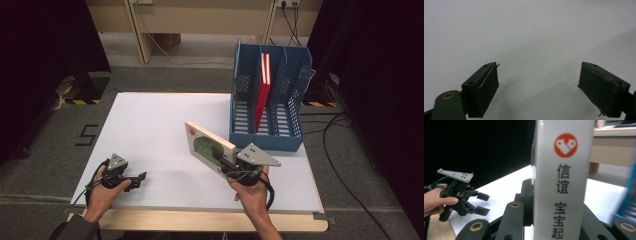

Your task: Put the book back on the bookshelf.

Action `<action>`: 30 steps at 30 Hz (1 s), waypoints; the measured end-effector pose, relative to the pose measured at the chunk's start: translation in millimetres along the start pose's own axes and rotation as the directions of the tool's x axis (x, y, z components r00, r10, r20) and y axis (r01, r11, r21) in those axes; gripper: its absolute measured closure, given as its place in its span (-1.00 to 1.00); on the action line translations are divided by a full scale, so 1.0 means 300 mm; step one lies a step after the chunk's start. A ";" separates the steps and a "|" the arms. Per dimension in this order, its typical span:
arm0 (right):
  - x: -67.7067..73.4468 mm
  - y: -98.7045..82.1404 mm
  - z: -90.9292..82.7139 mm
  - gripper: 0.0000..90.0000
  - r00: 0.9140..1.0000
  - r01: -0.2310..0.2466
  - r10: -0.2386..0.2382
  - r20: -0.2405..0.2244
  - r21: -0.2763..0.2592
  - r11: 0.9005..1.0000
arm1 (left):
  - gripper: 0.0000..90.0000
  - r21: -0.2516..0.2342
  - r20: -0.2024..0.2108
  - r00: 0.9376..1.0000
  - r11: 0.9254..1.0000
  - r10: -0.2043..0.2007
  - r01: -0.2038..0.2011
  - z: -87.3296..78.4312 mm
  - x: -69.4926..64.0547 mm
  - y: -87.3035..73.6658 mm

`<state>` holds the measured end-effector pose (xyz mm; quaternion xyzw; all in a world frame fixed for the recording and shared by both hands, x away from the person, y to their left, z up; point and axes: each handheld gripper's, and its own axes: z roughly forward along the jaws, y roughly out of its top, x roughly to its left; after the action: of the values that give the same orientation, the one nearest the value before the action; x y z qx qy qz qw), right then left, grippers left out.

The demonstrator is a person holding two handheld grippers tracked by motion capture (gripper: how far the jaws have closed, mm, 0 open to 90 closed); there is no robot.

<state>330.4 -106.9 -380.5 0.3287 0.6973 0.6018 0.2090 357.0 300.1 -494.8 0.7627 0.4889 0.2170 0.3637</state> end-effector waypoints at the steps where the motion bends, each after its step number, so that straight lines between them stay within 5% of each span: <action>1: -0.004 0.004 -0.021 0.68 1.000 0.009 -0.009 0.011 -0.001 1.000 | -0.66 -0.001 -0.001 1.000 1.000 -0.002 0.002 0.000 0.001 0.000; 9: -0.065 0.031 -0.161 0.68 0.995 0.012 -0.011 0.096 -0.014 1.000 | -0.67 0.002 0.000 1.000 1.000 0.001 -0.001 0.004 0.000 0.000; 17: -0.131 0.028 -0.291 0.68 0.985 -0.031 0.038 0.166 -0.042 0.999 | -0.67 -0.009 -0.008 1.000 1.000 -0.018 0.018 0.003 0.007 0.001; 25: -0.212 0.064 -0.386 0.68 0.961 -0.036 0.060 0.271 -0.094 0.995 | -0.67 -0.001 -0.006 1.000 1.000 0.003 -0.003 0.009 -0.002 0.000; 26: -0.237 0.078 -0.399 0.68 0.950 -0.022 0.048 0.309 -0.089 0.996 | -0.67 -0.005 -0.010 1.000 1.000 -0.003 0.003 0.009 0.001 -0.001; 30: -0.289 0.085 -0.402 0.68 0.934 -0.029 0.056 0.354 -0.083 0.996 | -0.67 -0.002 -0.008 1.000 1.000 -0.003 0.003 0.010 0.000 -0.002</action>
<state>313.2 -251.5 -341.8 0.4389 0.6172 0.5629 0.3310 358.8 299.2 -497.1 0.7608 0.4911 0.2199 0.3629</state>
